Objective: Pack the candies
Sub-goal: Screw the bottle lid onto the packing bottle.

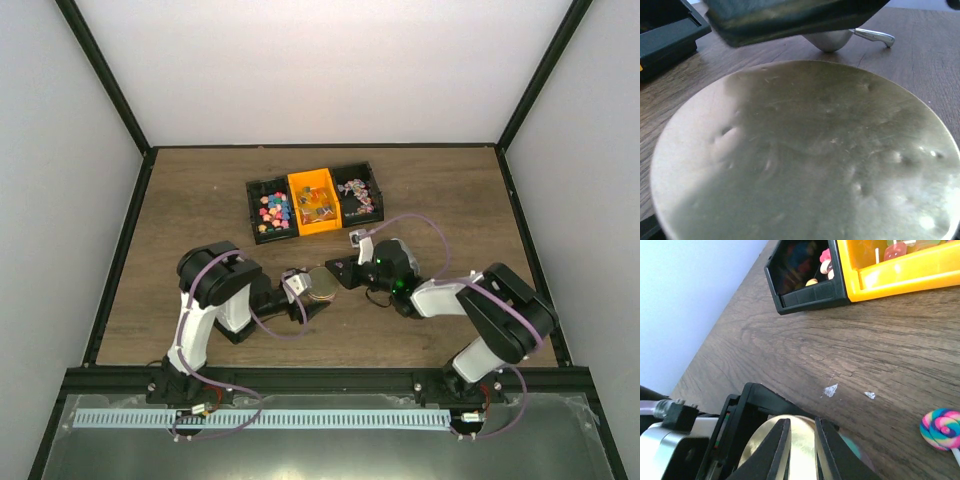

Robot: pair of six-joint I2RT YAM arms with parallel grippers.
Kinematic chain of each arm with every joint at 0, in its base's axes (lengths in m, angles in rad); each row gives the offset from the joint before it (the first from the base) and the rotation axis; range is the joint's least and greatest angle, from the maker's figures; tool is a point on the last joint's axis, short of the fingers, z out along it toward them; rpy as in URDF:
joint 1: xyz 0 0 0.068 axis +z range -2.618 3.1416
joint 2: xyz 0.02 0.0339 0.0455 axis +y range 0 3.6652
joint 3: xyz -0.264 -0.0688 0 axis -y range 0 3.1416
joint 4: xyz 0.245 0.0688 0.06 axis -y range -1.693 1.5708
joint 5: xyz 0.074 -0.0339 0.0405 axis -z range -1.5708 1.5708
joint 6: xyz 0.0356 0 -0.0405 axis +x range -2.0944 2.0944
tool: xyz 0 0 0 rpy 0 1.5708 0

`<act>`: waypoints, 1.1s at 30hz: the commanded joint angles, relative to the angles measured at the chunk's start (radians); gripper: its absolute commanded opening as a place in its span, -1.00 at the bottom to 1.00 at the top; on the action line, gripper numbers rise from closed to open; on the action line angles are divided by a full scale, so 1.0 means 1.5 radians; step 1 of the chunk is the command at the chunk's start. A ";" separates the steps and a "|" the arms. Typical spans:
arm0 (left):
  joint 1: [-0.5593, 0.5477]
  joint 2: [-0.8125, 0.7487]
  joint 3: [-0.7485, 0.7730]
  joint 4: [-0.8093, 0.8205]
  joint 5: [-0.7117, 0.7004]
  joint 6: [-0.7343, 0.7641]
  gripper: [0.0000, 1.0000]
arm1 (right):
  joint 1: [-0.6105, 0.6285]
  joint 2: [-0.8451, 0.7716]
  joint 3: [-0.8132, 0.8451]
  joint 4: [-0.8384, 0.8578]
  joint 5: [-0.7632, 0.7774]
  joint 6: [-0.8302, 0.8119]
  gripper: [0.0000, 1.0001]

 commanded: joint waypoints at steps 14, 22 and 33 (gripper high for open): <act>0.005 0.074 -0.045 0.146 -0.011 -0.063 0.72 | -0.003 0.094 0.020 0.023 -0.099 -0.025 -0.89; 0.005 0.071 -0.040 0.145 -0.014 -0.076 0.71 | -0.002 0.118 -0.038 0.099 -0.203 0.013 -0.98; 0.008 0.072 -0.037 0.146 -0.027 -0.084 0.71 | 0.031 0.079 -0.151 0.197 -0.232 0.054 -0.99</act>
